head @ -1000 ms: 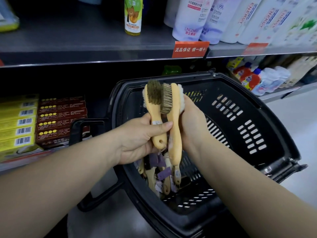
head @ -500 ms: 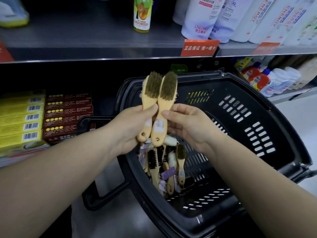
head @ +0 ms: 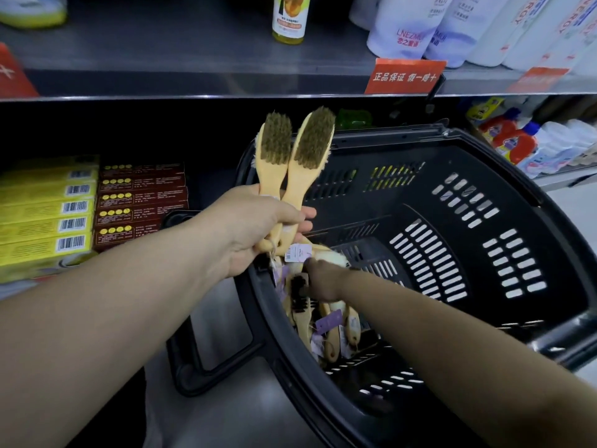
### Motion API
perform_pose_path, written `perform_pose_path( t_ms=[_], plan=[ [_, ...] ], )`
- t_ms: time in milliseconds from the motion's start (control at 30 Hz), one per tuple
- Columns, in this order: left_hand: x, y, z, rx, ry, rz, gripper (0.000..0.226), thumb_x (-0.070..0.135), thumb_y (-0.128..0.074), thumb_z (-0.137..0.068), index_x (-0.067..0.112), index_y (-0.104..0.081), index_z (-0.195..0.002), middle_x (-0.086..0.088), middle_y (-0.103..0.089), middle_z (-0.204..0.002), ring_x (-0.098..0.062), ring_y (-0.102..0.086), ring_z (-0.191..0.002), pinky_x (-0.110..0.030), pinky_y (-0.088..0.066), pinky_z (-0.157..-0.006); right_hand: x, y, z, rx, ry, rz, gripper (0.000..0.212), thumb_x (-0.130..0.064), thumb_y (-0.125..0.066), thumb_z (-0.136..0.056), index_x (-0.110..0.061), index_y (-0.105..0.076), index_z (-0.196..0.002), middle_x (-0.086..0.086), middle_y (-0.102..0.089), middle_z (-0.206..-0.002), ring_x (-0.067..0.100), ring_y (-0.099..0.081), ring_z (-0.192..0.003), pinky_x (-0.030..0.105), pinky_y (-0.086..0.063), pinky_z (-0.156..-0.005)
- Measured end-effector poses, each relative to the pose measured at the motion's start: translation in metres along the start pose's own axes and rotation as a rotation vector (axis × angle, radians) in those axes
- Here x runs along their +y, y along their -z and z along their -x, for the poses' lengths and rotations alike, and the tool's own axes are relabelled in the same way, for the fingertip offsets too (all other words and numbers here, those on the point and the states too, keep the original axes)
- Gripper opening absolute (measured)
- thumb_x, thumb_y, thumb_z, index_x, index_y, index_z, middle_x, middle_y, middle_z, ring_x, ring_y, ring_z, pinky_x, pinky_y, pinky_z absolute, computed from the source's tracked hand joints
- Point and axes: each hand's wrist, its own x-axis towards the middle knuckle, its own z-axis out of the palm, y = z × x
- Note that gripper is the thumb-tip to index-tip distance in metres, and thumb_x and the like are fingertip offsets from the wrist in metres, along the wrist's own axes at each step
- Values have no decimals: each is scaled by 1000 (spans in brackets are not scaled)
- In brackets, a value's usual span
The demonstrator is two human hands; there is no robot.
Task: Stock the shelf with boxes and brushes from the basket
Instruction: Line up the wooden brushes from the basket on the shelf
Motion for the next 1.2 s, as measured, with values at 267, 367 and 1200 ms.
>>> perform_pose_path(
  t_ms=[267,367,1200],
  plan=[
    [1,4,4,21,-15,23,11,8,-61,-89,7,-60,-99,-3,-71,-62,-10,-68,-58,-24,-57,-54,-4,-41,-26,5,-104,126,70,-32,-56,-92,-2,-19,-143,23,-22,-146,37,-35,-131,40,-36,-100],
    [2,6,6,22,-9,38,10,8,-62,-89,9,-60,-98,-2,-69,-59,-10,-67,-54,-25,-58,-56,-1,-34,-28,52,-28,-98,56,-33,-66,-85,-6,-35,-123,17,-43,-124,30,-50,-108,36,-42,-87],
    [-9,-13,12,-193,78,131,33,7,-64,-85,15,-60,-117,-18,-69,-109,-28,-68,-96,-39,-55,-83,-39,93,78,323,449,-2215,52,-63,-49,-84,-12,-61,-85,1,-62,-56,14,-61,-45,22,-49,-44]
  ],
)
